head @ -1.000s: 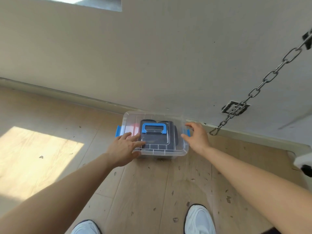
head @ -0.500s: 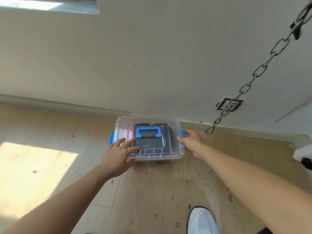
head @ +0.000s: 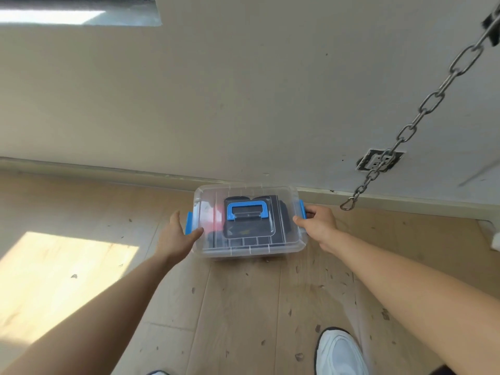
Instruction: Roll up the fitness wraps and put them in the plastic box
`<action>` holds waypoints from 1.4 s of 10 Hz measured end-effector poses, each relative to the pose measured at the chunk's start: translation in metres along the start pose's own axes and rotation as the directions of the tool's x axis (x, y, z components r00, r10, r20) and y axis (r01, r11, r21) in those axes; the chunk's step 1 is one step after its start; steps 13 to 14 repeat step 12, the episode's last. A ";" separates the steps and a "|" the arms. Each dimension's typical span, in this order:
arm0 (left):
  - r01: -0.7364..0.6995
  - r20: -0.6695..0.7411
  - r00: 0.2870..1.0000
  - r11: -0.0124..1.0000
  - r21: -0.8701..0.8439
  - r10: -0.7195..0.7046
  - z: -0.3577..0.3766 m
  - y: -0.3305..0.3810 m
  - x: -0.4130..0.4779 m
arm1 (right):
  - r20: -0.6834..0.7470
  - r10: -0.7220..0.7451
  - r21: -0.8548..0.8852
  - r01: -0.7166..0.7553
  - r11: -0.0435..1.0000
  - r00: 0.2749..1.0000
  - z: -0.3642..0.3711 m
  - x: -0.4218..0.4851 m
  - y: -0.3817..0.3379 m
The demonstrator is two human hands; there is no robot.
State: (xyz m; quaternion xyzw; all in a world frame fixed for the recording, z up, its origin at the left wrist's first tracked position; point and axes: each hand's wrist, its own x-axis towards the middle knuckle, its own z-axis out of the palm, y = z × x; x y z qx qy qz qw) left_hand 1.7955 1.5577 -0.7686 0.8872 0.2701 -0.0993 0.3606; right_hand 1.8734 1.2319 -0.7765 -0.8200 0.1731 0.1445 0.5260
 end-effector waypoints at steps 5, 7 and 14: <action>-0.072 -0.097 0.993 0.996 -0.053 0.066 0.012 -0.002 0.007 | 0.015 -0.126 -0.124 0.126 0.984 0.992 -0.002 -0.006 -0.003; -0.121 -0.122 0.985 0.992 0.048 0.126 0.017 -0.002 0.006 | 0.050 -0.227 -0.314 0.231 0.921 0.973 0.000 -0.008 -0.004; -0.404 0.136 0.913 0.896 0.184 0.384 -0.043 0.076 -0.035 | 0.483 -0.199 -0.622 0.494 0.607 0.853 -0.015 -0.050 -0.105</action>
